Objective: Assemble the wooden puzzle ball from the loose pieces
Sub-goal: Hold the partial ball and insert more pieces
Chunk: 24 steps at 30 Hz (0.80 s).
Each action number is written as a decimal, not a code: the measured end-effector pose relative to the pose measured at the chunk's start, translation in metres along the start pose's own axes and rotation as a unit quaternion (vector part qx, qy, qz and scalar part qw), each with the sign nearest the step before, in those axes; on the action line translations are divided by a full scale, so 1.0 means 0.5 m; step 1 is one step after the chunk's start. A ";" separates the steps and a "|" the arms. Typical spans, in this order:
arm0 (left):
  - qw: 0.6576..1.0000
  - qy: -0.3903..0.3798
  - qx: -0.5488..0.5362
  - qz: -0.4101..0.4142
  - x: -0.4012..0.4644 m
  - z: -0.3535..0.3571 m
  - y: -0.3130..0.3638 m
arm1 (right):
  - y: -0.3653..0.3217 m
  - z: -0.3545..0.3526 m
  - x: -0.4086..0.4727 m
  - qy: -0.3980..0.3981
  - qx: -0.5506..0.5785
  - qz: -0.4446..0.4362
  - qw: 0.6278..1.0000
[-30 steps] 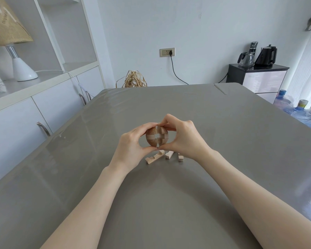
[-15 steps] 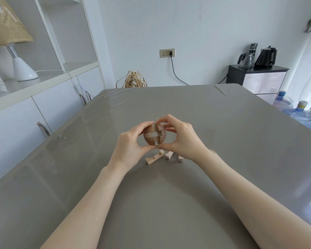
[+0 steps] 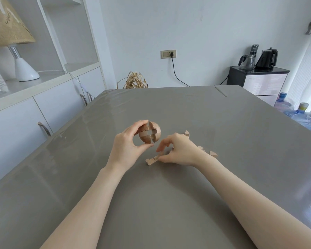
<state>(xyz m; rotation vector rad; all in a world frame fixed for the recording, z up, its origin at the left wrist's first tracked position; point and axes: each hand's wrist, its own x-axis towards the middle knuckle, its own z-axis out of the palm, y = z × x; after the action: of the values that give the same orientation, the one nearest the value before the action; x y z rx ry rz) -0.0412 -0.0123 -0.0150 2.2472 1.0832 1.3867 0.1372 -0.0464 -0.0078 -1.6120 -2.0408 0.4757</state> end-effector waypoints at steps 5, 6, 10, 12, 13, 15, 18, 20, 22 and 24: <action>1.000 -0.001 -0.001 -0.006 -0.001 0.002 -0.001 | -0.001 0.003 0.005 0.007 -0.078 -0.007 0.997; 1.000 -0.002 -0.001 -0.006 -0.001 0.002 -0.002 | -0.002 0.001 0.004 0.009 -0.076 -0.007 0.997; 1.000 -0.011 0.007 -0.017 -0.001 0.002 -0.006 | -0.005 -0.013 -0.001 0.046 0.024 0.009 0.999; 0.999 -0.016 0.015 -0.026 -0.001 0.004 -0.010 | -0.006 -0.019 0.001 0.081 0.067 0.005 0.994; 0.999 -0.018 0.018 -0.027 -0.001 0.005 -0.011 | -0.008 -0.022 0.001 0.097 0.088 0.004 0.991; 0.999 -0.017 0.022 -0.025 -0.001 0.007 -0.013 | -0.010 -0.028 0.001 0.127 0.131 0.006 0.983; 0.999 -0.018 0.028 -0.022 -0.002 0.010 -0.014 | -0.015 -0.037 0.001 0.150 0.209 0.011 0.966; 0.999 -0.021 0.031 -0.019 -0.004 0.011 -0.013 | -0.021 -0.041 0.000 0.151 0.253 0.011 0.956; 0.999 -0.024 0.035 -0.013 -0.005 0.012 -0.013 | -0.028 -0.043 -0.003 0.149 0.275 0.005 0.950; 0.999 -0.025 0.040 -0.010 -0.005 0.013 -0.014 | -0.035 -0.045 -0.005 0.146 0.283 0.000 0.948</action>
<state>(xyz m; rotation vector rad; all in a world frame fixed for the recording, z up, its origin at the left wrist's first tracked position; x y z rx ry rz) -0.0394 -0.0086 -0.0237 2.3075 1.1606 1.2945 0.1367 -0.0538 0.0196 -1.2415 -1.5013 0.7003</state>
